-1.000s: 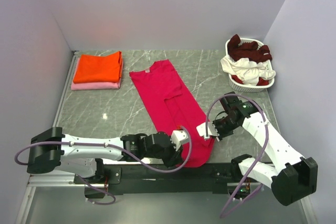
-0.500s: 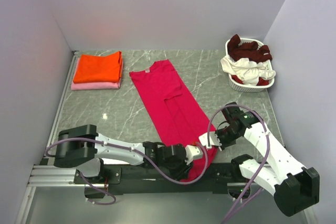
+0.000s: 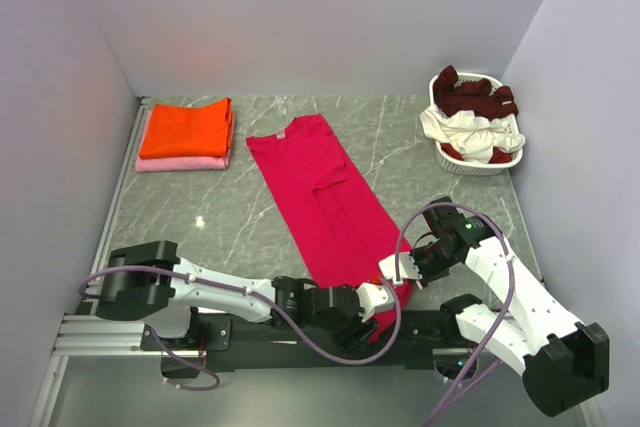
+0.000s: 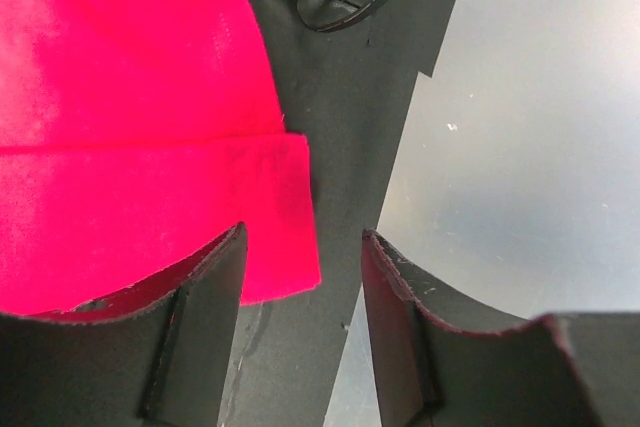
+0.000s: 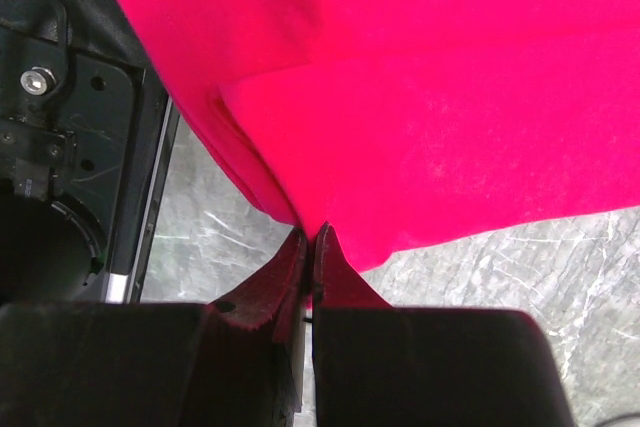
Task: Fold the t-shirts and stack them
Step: Fold the tshirt
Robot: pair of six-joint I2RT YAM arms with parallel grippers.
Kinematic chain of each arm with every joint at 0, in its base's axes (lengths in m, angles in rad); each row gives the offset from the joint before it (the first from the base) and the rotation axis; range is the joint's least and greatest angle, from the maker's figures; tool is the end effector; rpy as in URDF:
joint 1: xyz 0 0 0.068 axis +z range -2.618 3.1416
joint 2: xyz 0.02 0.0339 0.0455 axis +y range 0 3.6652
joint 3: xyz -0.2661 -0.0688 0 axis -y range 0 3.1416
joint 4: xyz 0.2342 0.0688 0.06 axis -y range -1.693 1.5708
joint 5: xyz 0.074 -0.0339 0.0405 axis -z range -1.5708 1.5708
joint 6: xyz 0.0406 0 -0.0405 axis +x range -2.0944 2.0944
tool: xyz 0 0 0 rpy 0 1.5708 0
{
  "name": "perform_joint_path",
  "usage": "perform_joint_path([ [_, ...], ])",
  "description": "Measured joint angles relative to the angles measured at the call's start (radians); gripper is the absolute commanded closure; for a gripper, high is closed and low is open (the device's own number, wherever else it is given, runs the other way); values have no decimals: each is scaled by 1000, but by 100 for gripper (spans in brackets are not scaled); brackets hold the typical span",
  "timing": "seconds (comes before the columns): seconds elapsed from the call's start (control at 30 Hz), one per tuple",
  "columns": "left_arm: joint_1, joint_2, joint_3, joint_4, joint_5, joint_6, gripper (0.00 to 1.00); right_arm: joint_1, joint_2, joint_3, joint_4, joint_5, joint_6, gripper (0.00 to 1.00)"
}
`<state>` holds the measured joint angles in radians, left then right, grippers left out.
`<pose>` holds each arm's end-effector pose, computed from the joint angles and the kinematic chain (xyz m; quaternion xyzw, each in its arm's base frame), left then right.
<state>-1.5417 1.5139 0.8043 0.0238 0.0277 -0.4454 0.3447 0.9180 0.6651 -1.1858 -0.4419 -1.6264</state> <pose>0.0079 -0.3102 0.1995 0.4759 0.7681 -0.3656 0.2232 0.1021 0.0551 0.2146 -0.8195 0.5257 0.1368 0.1824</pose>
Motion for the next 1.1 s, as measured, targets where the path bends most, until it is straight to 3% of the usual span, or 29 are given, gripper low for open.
perform_joint_path([
  [0.2, -38, 88, 51, -32, -95, 18, 37, -3, 8, 0, 11, 1, 5, 100],
  [0.63, -55, 190, 89, -52, -185, 26, 38, -7, 23, 0, 13, 0, 6, 100],
  [0.83, -64, 212, 109, -61, -233, 34, 55, -13, 29, 0, 13, 2, 6, 100],
  [0.93, -63, 215, 108, -64, -264, 39, 76, -18, 31, 0, 14, 0, 6, 100],
  [0.97, -62, 215, 107, -66, -277, 40, 90, -19, 32, 0, 14, 0, 6, 100],
  [1.03, -59, 214, 100, -58, -294, 36, 99, -21, 35, 0, 14, -4, 6, 100],
  [1.1, -61, 210, 93, -48, -296, 36, 99, -24, 38, 0, 13, -9, 6, 100],
])
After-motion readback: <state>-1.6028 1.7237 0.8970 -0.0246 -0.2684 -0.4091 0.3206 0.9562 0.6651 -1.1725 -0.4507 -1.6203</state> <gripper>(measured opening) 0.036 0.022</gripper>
